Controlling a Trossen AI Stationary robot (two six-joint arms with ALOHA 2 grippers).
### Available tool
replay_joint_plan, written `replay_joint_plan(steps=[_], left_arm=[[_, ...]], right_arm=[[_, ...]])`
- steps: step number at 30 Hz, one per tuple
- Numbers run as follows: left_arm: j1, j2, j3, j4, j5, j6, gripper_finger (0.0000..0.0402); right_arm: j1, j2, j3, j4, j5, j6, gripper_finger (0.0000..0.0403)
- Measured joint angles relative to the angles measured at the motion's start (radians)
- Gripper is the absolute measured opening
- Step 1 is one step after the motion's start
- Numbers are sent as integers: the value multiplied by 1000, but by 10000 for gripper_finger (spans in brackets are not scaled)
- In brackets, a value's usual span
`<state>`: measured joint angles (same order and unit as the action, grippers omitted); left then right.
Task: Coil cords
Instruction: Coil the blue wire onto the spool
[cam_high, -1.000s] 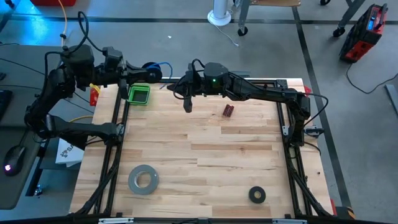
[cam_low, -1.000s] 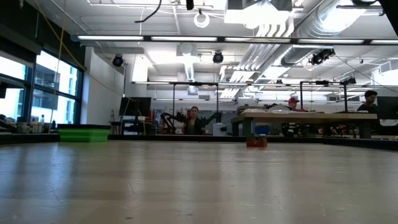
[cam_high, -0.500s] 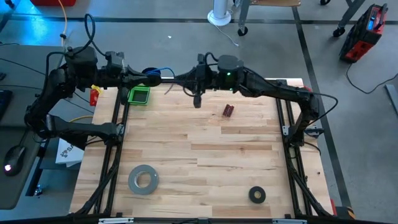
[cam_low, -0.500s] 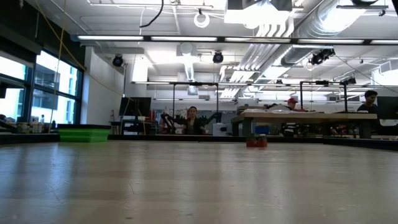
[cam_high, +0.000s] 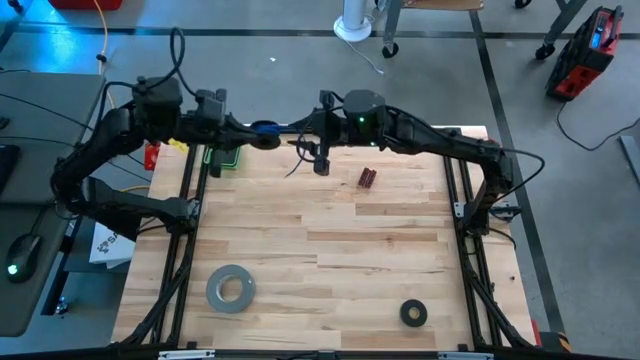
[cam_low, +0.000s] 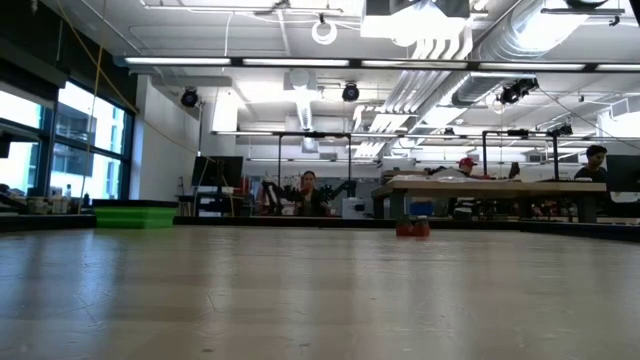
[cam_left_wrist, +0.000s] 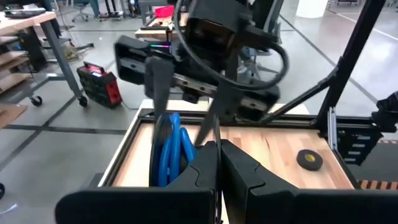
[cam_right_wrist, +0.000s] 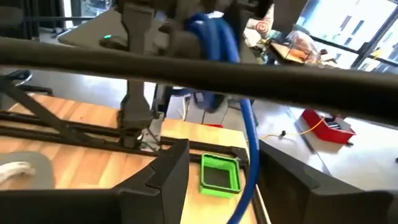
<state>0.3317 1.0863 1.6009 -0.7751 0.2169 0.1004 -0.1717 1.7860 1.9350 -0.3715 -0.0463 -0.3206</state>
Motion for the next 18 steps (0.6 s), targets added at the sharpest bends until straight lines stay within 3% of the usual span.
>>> replay_joint_plan(steps=[10,18], left_arm=[[0,-34,0,6,-17,-18,1],[0,-52,0,11,-20,-44,1]], right_arm=[[2,0,0,-43,44,5,133],[2,0,0,-51,50,17,128]])
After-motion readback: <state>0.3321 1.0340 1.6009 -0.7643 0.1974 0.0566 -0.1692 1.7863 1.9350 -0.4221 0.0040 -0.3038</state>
